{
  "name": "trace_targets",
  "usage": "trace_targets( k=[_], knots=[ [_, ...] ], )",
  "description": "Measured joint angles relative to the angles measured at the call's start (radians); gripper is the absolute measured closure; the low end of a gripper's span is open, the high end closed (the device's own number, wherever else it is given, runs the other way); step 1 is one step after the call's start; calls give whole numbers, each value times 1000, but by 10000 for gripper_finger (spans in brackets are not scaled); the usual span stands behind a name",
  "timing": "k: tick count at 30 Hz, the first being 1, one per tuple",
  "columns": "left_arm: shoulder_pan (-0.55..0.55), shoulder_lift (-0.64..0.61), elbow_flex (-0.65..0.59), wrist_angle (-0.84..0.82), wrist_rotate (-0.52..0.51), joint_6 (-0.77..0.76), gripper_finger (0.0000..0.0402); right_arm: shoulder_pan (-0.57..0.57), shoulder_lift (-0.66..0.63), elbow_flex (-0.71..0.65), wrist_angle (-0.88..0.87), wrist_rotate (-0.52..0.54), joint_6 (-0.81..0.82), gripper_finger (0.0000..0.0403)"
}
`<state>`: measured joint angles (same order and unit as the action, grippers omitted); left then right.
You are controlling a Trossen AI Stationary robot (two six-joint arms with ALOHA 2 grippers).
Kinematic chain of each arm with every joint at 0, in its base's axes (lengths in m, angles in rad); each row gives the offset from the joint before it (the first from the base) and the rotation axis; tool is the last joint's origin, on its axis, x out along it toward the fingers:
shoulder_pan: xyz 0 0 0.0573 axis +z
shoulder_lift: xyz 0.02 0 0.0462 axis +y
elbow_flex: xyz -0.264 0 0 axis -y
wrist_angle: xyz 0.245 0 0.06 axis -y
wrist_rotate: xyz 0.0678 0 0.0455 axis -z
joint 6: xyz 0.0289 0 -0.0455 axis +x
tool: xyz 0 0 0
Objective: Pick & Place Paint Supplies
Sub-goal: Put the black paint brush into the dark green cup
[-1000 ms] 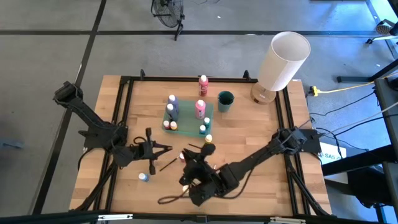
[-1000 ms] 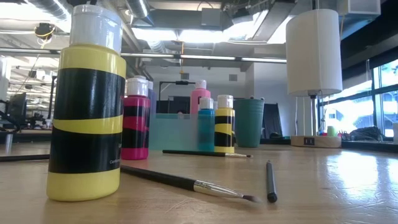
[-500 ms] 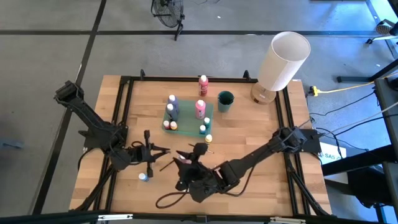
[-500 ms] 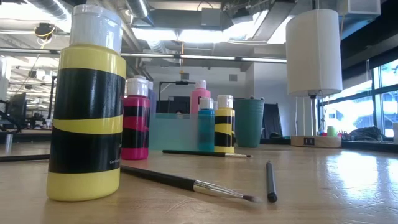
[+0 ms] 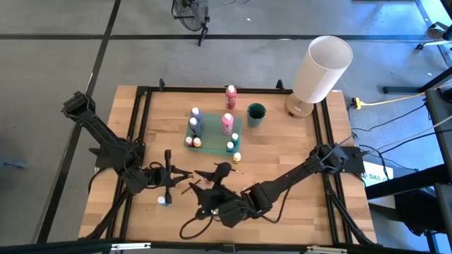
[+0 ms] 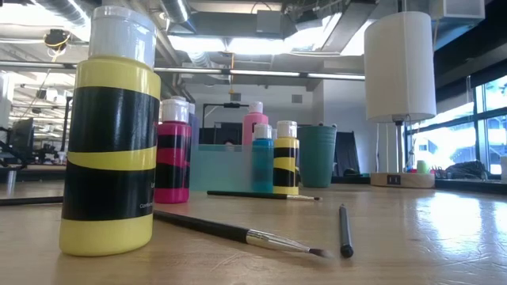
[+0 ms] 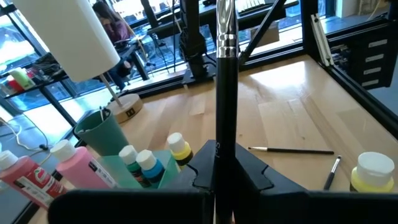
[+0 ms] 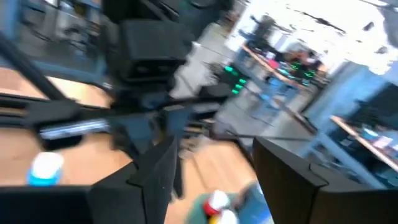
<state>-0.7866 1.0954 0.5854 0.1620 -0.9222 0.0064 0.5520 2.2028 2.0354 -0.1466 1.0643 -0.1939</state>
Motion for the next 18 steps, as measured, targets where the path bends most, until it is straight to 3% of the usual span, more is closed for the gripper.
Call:
trace_targets(
  k=[3, 11, 18],
  knots=[
    [0, 0, 0, 8, 0, 7, 386, 0, 0, 0, 17, -86, -5, 190],
    [-1, 0, -1, 22, 4, 21, 386, -19, 0, 0, 55, -189, -24, 190],
    [0, 0, -1, 22, -3, 15, 386, -30, 0, 0, 53, -180, -21, 190]
  ],
)
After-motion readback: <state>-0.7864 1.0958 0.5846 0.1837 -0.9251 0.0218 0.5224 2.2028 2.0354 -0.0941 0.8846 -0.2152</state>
